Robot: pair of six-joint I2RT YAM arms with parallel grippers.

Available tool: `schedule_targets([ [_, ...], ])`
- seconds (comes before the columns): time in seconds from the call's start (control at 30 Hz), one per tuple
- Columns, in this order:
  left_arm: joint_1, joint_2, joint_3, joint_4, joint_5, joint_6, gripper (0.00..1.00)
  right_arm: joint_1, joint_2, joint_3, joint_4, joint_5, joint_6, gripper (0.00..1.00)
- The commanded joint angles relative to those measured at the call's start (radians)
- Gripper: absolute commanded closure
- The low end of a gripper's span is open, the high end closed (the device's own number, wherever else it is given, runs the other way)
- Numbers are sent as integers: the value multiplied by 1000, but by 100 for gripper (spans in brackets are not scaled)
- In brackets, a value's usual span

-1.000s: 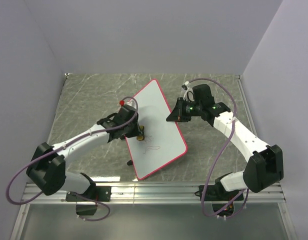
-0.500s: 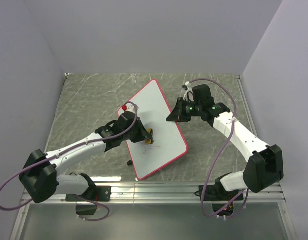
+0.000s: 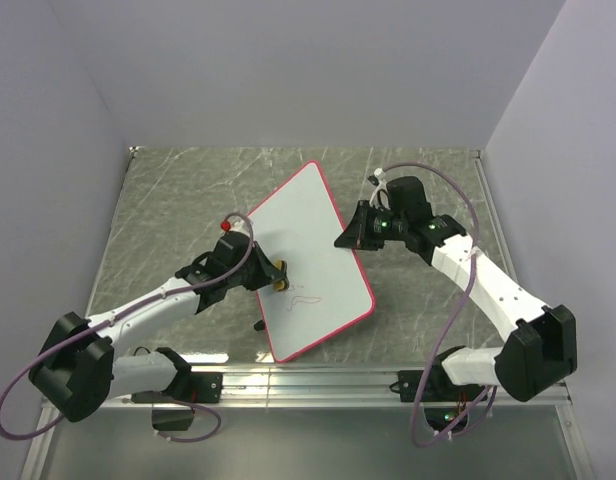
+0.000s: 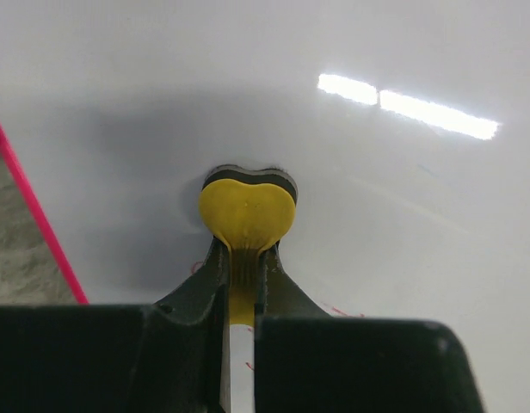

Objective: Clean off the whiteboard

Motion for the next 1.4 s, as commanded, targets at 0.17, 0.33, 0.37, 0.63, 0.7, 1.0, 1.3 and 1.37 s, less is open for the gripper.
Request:
schedule_targets([
  [0.17, 14, -36, -137, -225, -61, -6, 100, 90, -72, -27, 6, -66, -5, 100],
  [0.33, -11, -33, -161, -176, -30, -18, 100, 93, -85, -9, 7, -43, 9, 100],
  [0.37, -24, -39, -157, -170, -32, -21, 100, 95, -90, -12, 15, -38, 13, 100],
  [0.63, -237, 0, 56, -202, -61, -93, 100, 139, -118, -84, 102, 57, 110, 100],
  [0.7, -286, 23, 111, -217, -61, -113, 100, 150, -119, -93, 124, 71, 130, 100],
  [1.0, -427, 69, 340, -331, -130, -198, 100, 156, -59, -102, 187, 94, 145, 100],
  [1.3, -478, 72, 402, -268, -148, -250, 100, 156, -7, -92, 207, 75, 130, 100],
  [1.37, -483, 79, 396, -239, -148, -252, 100, 153, 1, -79, 208, 71, 127, 100],
])
